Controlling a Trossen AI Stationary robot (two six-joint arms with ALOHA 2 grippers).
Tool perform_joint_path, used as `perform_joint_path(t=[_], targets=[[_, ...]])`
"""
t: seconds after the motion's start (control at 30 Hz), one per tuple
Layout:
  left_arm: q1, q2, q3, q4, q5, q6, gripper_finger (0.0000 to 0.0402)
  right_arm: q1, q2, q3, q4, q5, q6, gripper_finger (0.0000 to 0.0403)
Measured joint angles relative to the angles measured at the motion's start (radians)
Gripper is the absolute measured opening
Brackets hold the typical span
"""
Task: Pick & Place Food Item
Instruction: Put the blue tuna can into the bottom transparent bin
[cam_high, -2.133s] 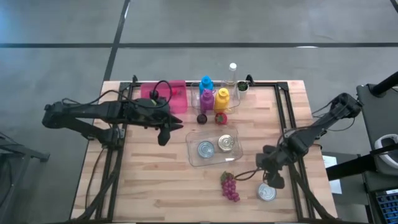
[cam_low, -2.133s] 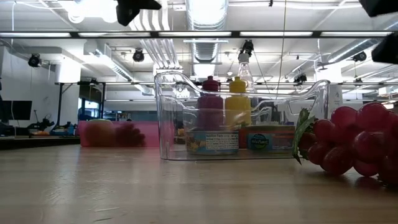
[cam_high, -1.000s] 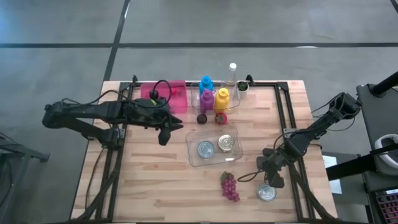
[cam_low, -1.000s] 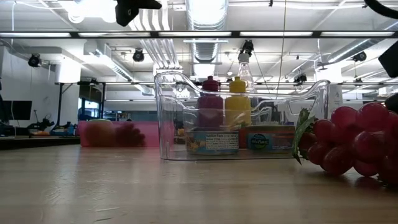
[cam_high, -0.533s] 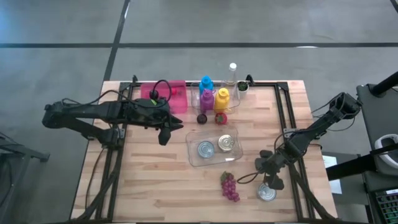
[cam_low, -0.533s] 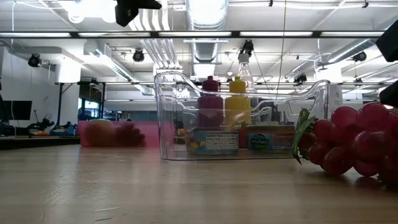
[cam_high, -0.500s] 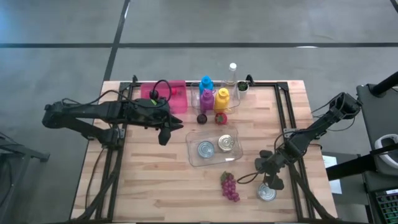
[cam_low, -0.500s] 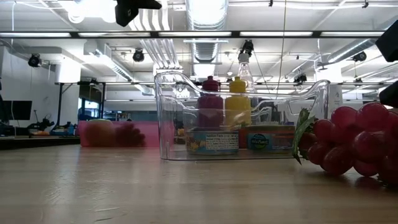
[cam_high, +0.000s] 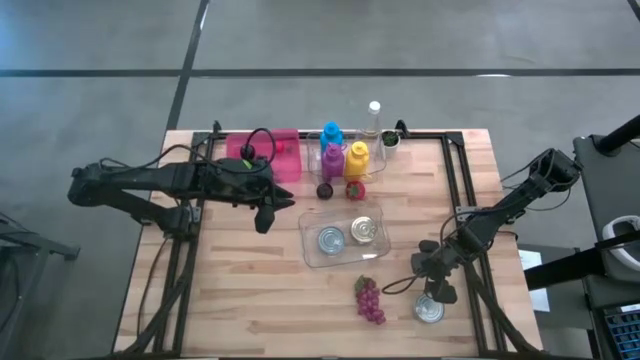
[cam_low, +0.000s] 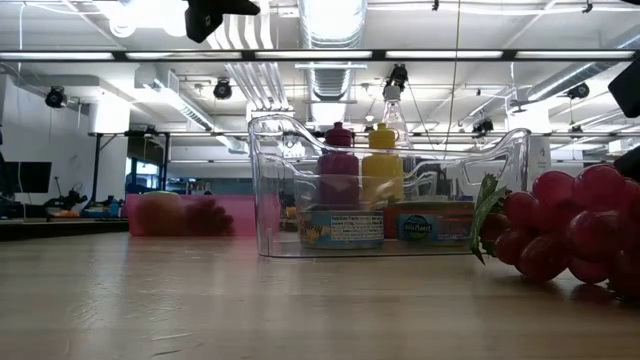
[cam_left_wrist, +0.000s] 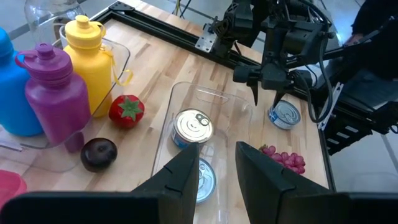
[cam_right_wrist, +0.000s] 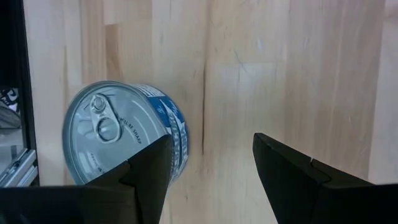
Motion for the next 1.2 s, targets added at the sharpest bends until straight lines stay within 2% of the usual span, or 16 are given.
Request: perform_joint_path(t=[0.47,1.0,1.2], targets=[[0.0,0.0,0.0,0.0,0.0,0.0,0.0108,0.019,0.0,-0.018,-0.003,0.001,0.001,0.0219],[0.0,0.0,0.0,0.0,0.0,0.0,0.0108,0.028,0.0,0.047,0.006,0.002,0.03,0.0219],[-0.001,0.0,0.0,0.0,0.0,0.0,0.0108,0.049,0.047,0.037,0.024,0.002,0.021,0.0219]])
